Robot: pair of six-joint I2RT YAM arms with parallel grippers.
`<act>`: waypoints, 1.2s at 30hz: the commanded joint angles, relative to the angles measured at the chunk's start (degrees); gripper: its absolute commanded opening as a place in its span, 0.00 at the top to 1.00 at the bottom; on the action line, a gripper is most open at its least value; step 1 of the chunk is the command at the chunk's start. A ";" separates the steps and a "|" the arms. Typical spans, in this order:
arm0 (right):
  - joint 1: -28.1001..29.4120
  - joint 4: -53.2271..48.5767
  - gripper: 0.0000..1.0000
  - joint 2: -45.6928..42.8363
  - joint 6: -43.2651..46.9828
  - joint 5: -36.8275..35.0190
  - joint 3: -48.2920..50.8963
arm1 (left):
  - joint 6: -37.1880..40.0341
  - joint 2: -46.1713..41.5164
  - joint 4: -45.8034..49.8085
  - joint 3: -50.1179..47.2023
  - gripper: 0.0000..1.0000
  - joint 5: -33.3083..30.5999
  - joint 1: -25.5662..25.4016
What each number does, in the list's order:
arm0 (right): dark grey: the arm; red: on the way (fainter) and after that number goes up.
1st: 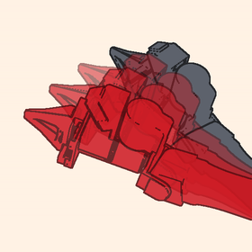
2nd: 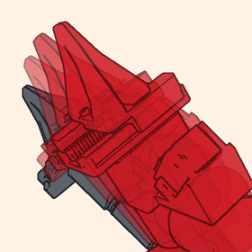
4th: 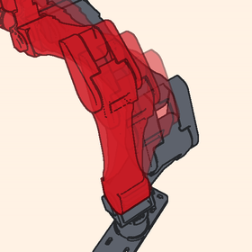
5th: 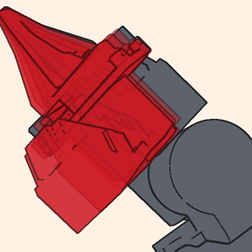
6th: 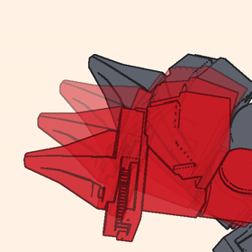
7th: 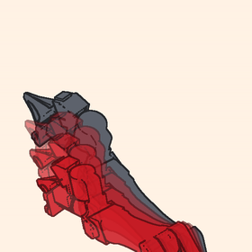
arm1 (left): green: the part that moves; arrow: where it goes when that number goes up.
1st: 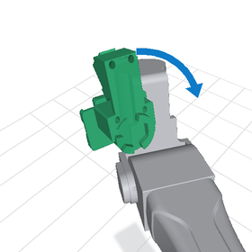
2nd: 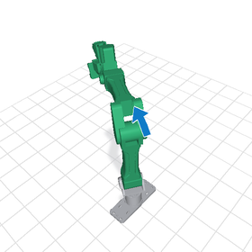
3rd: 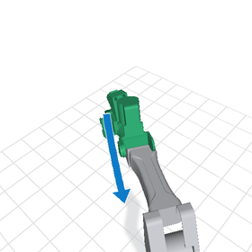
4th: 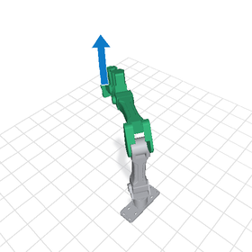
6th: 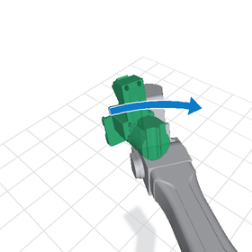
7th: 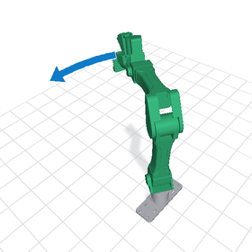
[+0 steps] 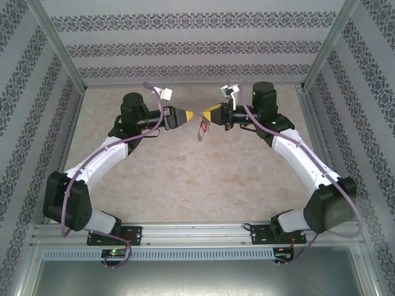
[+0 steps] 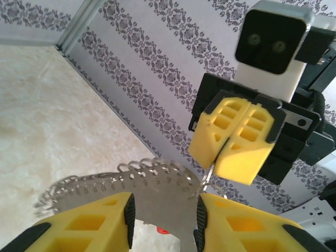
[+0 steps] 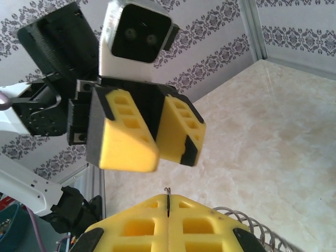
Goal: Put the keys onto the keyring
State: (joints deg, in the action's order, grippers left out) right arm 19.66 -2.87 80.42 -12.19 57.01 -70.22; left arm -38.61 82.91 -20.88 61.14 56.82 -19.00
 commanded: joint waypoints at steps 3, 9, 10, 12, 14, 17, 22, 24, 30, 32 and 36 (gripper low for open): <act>1.71 -0.59 1.00 1.53 2.24 2.23 -2.64 | -4.31 1.85 -6.83 0.58 0.63 3.33 0.58; 2.40 -0.80 1.00 2.89 2.51 1.71 -2.91 | -5.36 1.80 -8.48 -0.08 0.64 3.67 0.57; 2.52 -0.83 1.00 2.96 2.57 1.68 -2.91 | -5.18 1.65 -8.38 -0.13 0.63 3.57 0.59; 2.58 -0.65 1.00 3.21 2.52 1.45 -2.89 | -5.31 1.52 -8.83 -0.34 0.63 3.49 0.57; 2.81 -0.55 1.00 3.42 2.38 1.29 -3.06 | -5.68 1.42 -9.32 -0.41 0.64 3.72 0.62; 2.84 -0.52 1.00 3.77 2.38 0.88 -3.34 | -5.90 1.51 -9.53 -0.49 0.64 4.24 0.57; 3.10 -0.42 1.00 4.44 2.25 0.32 -4.05 | -6.67 1.88 -10.50 -1.41 0.65 4.87 0.59; 3.11 -0.32 1.00 4.60 2.10 0.42 -4.21 | -7.10 2.23 -11.18 -1.85 0.65 5.05 0.56; 3.19 -0.44 1.00 4.69 2.07 0.03 -4.34 | -8.56 2.93 -13.43 -2.32 0.70 5.76 0.62; 3.20 -0.46 1.00 4.68 2.04 -0.15 -4.32 | -8.89 3.06 -14.03 -2.34 0.70 5.98 0.53; 3.28 -0.46 1.00 5.00 2.06 -0.15 -4.40 | -9.38 3.31 -14.71 -2.52 0.70 6.16 0.52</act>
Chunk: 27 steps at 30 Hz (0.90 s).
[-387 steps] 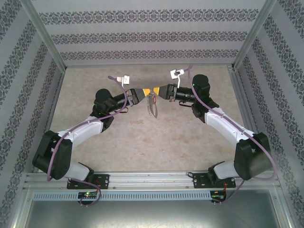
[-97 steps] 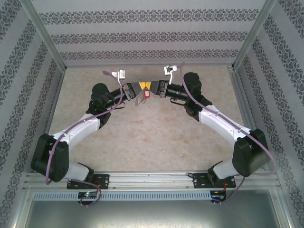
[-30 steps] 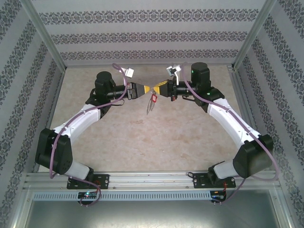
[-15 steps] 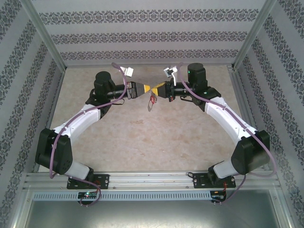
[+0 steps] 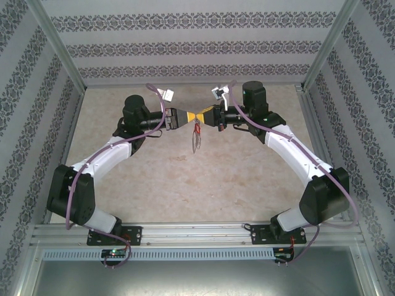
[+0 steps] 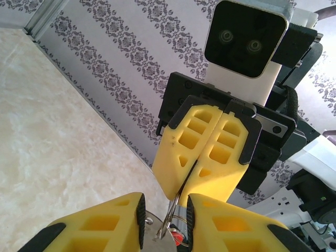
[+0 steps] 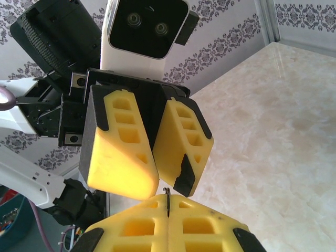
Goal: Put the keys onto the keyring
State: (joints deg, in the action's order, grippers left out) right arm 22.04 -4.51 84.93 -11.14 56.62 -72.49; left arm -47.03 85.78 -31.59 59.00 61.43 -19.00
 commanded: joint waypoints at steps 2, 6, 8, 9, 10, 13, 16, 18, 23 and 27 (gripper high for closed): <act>0.97 1.27 1.00 0.49 1.01 0.07 -2.13 | -1.15 0.42 -4.34 -0.55 0.70 1.68 0.52; 1.16 1.33 1.00 0.60 0.94 0.07 -2.24 | -1.21 0.46 -4.44 -0.59 0.70 1.77 0.37; 1.29 1.27 1.00 0.77 0.90 0.11 -2.31 | -1.23 0.54 -4.57 -0.64 0.70 1.85 0.27; 1.34 1.35 1.00 0.79 0.94 -0.01 -2.39 | -1.23 0.64 -4.65 -0.63 0.71 1.92 0.18; 1.36 1.29 1.00 0.93 0.89 -0.02 -2.39 | -1.27 0.78 -4.79 -0.58 0.72 2.02 0.10; 1.44 1.17 1.00 0.86 1.01 -0.30 -2.30 | -1.66 0.84 -5.52 -0.97 0.77 2.10 -0.01; 1.34 0.86 1.00 0.73 1.29 -0.92 -2.26 | -1.97 0.77 -6.12 -1.30 0.78 2.46 -0.02; 1.10 0.82 1.00 0.76 1.38 -1.51 -2.15 | -2.27 0.54 -6.83 -1.74 0.77 2.58 -0.06; 0.46 0.93 1.00 0.71 1.03 -1.68 -2.13 | -2.37 0.09 -6.90 -2.29 0.77 2.47 -0.07; 0.47 1.07 1.00 0.79 0.90 -1.43 -2.30 | -2.37 0.11 -6.99 -2.29 0.78 2.20 -0.05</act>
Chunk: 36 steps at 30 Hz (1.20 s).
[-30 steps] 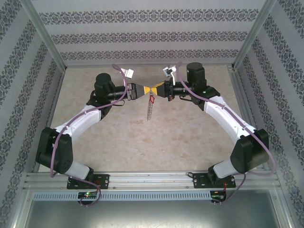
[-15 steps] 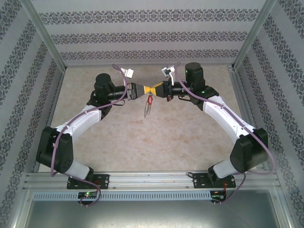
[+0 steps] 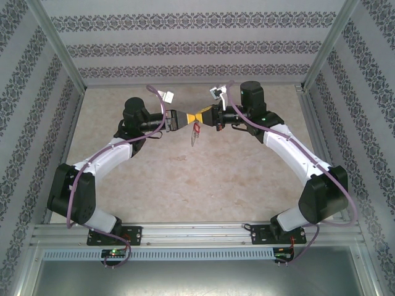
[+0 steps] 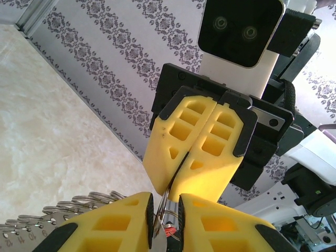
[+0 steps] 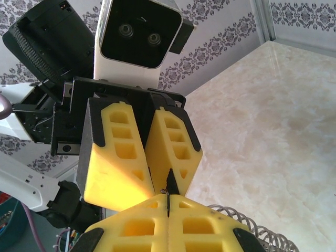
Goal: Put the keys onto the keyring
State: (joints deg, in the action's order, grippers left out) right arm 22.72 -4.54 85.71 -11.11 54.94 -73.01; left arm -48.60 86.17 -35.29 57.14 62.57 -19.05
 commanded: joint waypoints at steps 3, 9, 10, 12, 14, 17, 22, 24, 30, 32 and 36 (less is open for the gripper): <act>0.00 1.10 1.00 0.14 0.83 0.87 -1.85 | -1.12 -0.04 -4.11 -0.36 0.81 0.86 -0.02; 0.40 1.09 1.00 -0.09 0.67 1.33 -1.65 | -3.55 0.81 -9.28 -0.57 1.00 0.50 -0.02; 0.26 1.18 1.00 -0.41 0.58 0.90 -1.45 | -4.34 0.90 -10.75 -0.84 1.00 0.22 0.00; -0.48 1.54 0.81 -1.51 -0.04 -0.36 -0.68 | -5.55 0.87 -13.50 -1.33 1.00 -0.48 0.00; -1.27 2.19 0.69 -2.82 -0.80 -1.72 0.37 | -5.80 1.00 -13.87 -1.25 1.00 -0.77 0.02; -2.82 3.31 0.62 -6.03 -1.65 -4.02 3.32 | -6.11 1.19 -14.28 -1.16 1.00 -0.78 -0.02; -3.91 6.18 0.60 -10.75 -2.77 -7.32 9.06 | -7.53 1.71 -15.72 -0.95 1.00 -0.61 0.04; -3.83 6.74 0.56 -11.40 -2.77 -6.77 10.65 | -8.21 2.04 -16.34 -0.77 1.00 -0.60 -0.02; -1.74 7.70 0.48 -10.40 -2.20 -4.38 12.29 | -9.77 2.41 -17.69 -0.21 1.00 -0.36 0.02; -0.36 7.53 0.46 -9.66 -1.57 -3.94 11.99 | -10.01 2.47 -17.89 -0.01 1.00 -0.26 -0.02; 1.58 7.35 0.46 -8.30 -0.93 -2.90 11.22 | -10.20 2.41 -17.89 0.01 1.00 -0.16 -0.02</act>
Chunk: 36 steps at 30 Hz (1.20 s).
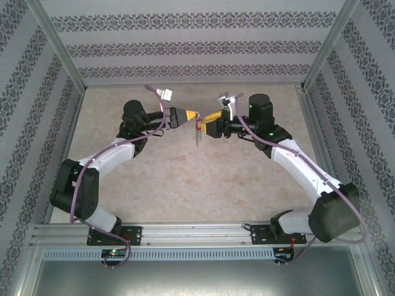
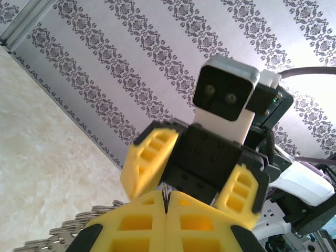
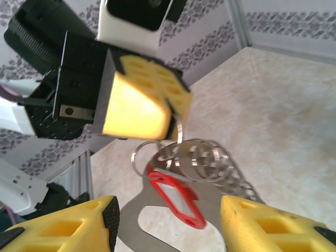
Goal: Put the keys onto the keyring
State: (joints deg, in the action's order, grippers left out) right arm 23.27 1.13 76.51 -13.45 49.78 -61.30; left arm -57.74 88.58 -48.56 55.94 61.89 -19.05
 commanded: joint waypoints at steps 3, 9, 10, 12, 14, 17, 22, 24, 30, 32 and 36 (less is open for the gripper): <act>1.67 1.38 0.48 1.93 1.57 3.26 -0.93 | -1.12 -0.15 -4.53 1.19 1.00 0.60 0.03; 1.78 1.67 0.66 1.98 1.40 3.53 0.02 | -1.13 -0.22 -4.61 1.13 1.00 0.78 0.02; 1.78 1.69 0.69 1.84 1.30 3.44 0.17 | -1.00 -0.22 -4.66 1.12 1.00 0.78 -0.01; 1.78 1.93 0.78 1.63 1.05 3.56 0.32 | -1.06 -0.21 -4.77 1.14 1.00 0.85 0.02; 1.78 2.11 0.89 1.41 0.89 3.72 0.34 | -1.06 -0.19 -4.78 1.12 1.00 0.86 -0.02; 1.82 2.20 1.00 1.27 0.64 3.66 0.39 | -1.09 -0.11 -4.97 1.10 1.00 0.71 -0.02; 1.87 2.35 1.00 0.84 -0.26 3.40 0.67 | -1.24 -0.13 -5.72 1.03 1.00 0.19 0.10; 2.20 2.39 1.00 0.51 -0.39 2.96 1.31 | -1.21 -0.32 -6.04 0.99 1.00 -0.39 0.11; 4.36 2.31 1.00 0.12 -0.37 1.65 3.38 | 0.02 -1.64 -5.92 0.40 1.00 -2.32 0.16; 5.33 2.66 1.00 0.53 -0.50 1.06 3.98 | 0.56 -2.02 -5.38 0.37 1.00 -2.72 0.23; 7.68 3.44 1.00 2.82 -0.87 0.81 2.88 | 0.97 -2.37 -4.84 0.25 1.00 -2.89 0.17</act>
State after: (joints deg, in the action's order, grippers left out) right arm 28.40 5.02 77.91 -13.80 48.80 -58.59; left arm -58.35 88.44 -49.76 55.83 61.39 -19.11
